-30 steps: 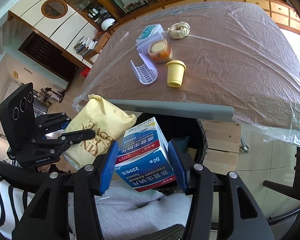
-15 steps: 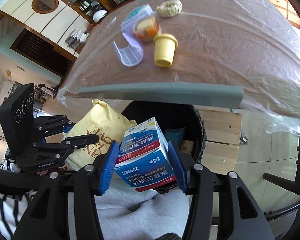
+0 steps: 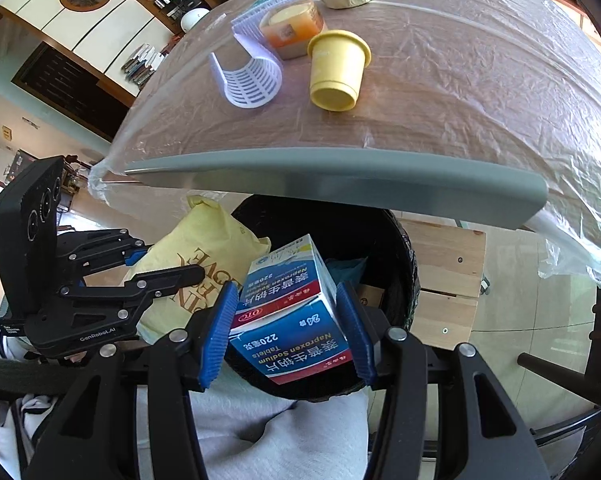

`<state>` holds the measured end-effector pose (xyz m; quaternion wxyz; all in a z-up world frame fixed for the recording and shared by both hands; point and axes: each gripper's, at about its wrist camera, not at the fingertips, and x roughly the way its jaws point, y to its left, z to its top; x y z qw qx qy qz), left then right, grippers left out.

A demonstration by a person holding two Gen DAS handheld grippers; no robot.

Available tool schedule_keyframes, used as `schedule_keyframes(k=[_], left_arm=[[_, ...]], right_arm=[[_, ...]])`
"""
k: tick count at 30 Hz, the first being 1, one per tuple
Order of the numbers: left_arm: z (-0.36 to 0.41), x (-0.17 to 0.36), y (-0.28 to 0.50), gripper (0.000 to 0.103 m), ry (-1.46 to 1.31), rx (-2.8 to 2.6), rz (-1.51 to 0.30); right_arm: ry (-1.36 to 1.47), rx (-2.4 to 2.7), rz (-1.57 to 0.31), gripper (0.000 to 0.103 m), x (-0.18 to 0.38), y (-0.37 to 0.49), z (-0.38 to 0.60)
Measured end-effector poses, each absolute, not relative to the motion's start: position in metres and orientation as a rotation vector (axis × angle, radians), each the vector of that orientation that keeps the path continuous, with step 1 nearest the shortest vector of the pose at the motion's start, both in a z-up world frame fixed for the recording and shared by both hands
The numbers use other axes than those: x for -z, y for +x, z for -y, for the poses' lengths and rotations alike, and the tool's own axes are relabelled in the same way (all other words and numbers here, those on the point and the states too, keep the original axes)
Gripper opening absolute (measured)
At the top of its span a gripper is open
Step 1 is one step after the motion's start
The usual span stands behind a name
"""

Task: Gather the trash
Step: 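Carry the yellow bag and medicine box over the black trash bin, then open both tools to drop the yellow bag and medicine box into the bin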

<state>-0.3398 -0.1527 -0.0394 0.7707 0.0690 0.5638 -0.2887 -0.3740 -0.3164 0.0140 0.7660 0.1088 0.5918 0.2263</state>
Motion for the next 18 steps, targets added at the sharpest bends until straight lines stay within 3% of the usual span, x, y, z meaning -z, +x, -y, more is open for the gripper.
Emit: schedule_keyframes(k=[18], left_arm=[[0.154,0.062,-0.328,0.025,0.179,0.582,-1.243]], right_arm=[[0.152,-0.448,-1.306,0.051,0.006,-0.364,0.302]])
